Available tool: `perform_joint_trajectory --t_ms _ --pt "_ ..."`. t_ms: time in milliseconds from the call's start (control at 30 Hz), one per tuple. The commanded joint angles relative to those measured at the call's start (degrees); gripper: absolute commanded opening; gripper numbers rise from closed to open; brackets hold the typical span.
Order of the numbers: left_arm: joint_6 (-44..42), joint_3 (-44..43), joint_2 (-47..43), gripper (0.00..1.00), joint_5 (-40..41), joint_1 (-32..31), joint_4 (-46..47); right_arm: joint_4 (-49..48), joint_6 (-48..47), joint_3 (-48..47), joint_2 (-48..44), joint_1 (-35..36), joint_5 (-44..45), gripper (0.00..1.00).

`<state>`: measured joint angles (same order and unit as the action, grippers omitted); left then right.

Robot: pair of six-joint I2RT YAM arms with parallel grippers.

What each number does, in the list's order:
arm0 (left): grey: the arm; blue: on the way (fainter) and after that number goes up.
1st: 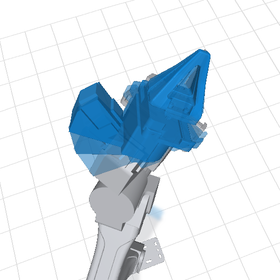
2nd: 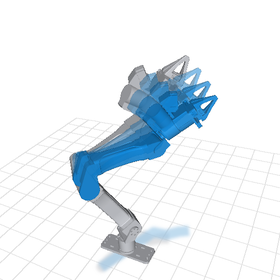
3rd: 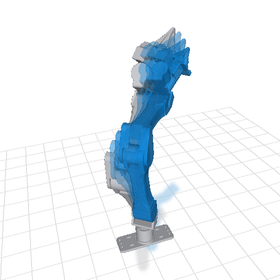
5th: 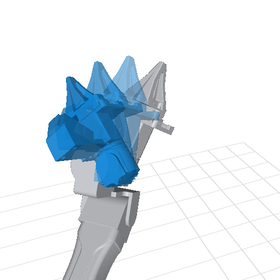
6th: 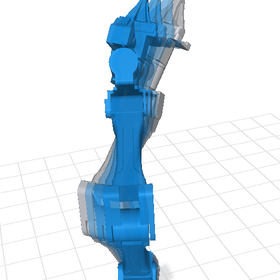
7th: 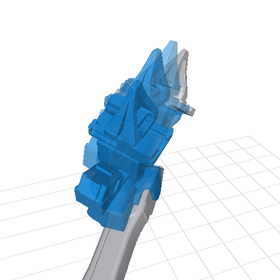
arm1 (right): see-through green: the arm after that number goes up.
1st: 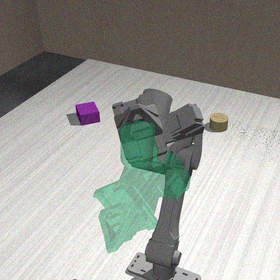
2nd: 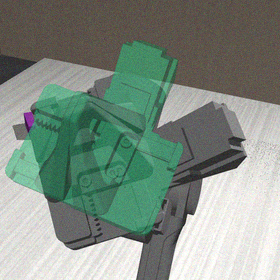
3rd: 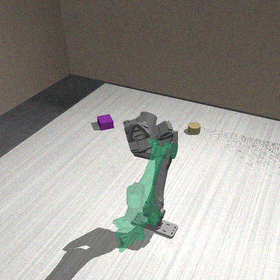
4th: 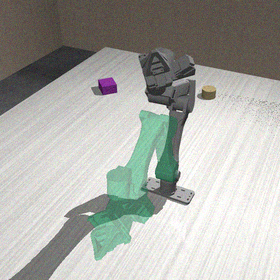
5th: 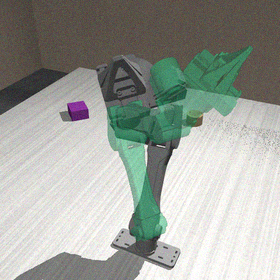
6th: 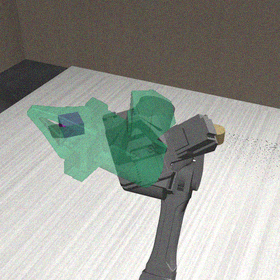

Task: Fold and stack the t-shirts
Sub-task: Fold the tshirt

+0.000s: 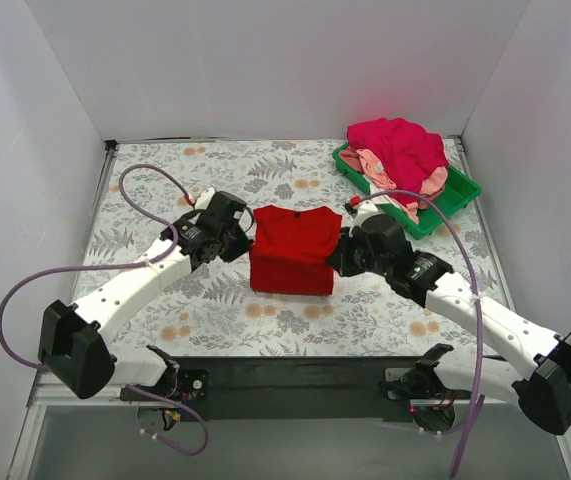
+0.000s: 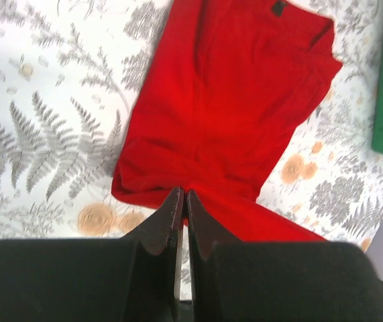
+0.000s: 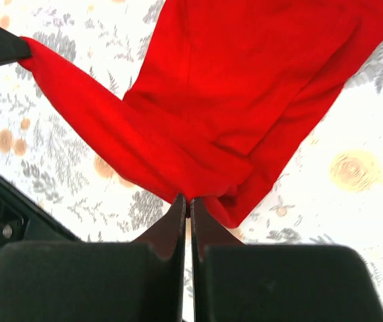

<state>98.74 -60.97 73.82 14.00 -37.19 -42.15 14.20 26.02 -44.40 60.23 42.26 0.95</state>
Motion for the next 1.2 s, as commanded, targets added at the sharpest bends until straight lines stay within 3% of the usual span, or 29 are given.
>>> perform_joint_trajectory --t_ms 0,267,867,1167 --pt "-4.1 -5.7 3.6 0.00 -1.1 2.6 3.4 -0.5 -2.5 -4.5 1.8 -2.8 -0.5 0.01" --pt "-5.0 -16.7 13.9 0.00 0.0 6.1 2.3 -2.2 -4.2 -9.7 8.0 -8.4 -6.0 0.01" --pt "-11.4 -28.2 27.3 0.00 -2.5 10.5 5.2 -4.3 -6.2 -19.1 21.5 -17.0 -13.6 0.01" --pt "-12.5 -34.0 36.1 0.00 -3.0 12.1 4.5 -5.1 -5.6 -22.5 29.3 -19.2 -12.6 0.01"
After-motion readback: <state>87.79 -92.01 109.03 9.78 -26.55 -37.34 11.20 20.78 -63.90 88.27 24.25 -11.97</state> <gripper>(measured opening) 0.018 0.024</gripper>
